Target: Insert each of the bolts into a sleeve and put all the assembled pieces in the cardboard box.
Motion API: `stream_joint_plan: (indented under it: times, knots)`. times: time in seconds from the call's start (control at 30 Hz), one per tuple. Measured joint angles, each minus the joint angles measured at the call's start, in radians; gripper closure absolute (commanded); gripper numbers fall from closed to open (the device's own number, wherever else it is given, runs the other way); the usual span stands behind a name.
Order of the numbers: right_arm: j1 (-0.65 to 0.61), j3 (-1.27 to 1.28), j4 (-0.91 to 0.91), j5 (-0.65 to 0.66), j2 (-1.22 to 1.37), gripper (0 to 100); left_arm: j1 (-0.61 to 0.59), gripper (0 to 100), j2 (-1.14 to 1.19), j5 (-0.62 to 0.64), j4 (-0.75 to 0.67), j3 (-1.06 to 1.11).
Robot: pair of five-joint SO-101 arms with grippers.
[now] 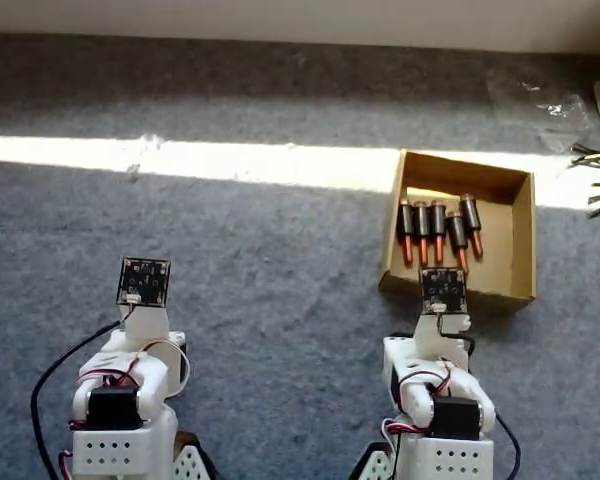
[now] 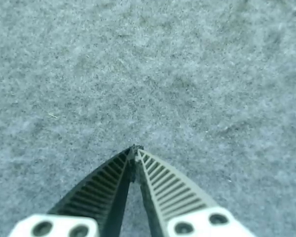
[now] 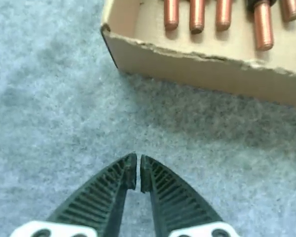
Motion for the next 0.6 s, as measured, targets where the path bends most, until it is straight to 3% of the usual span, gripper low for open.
stream_joint_plan:
  times: [0.17, 0.33, 0.6]
  knots:
    - [0.000, 0.000, 0.000, -0.025, 0.000, 99.3, 0.000, 99, 0.000, 0.000, 0.000, 0.000]
    - [0.000, 0.000, 0.000, -0.175, 0.000, 99.3, 0.000, 99, 0.000, 0.000, 0.000, 0.000]
    - [0.000, 0.000, 0.000, -0.178, 0.000, 99.3, 0.000, 99, 0.000, 0.000, 0.000, 0.000]
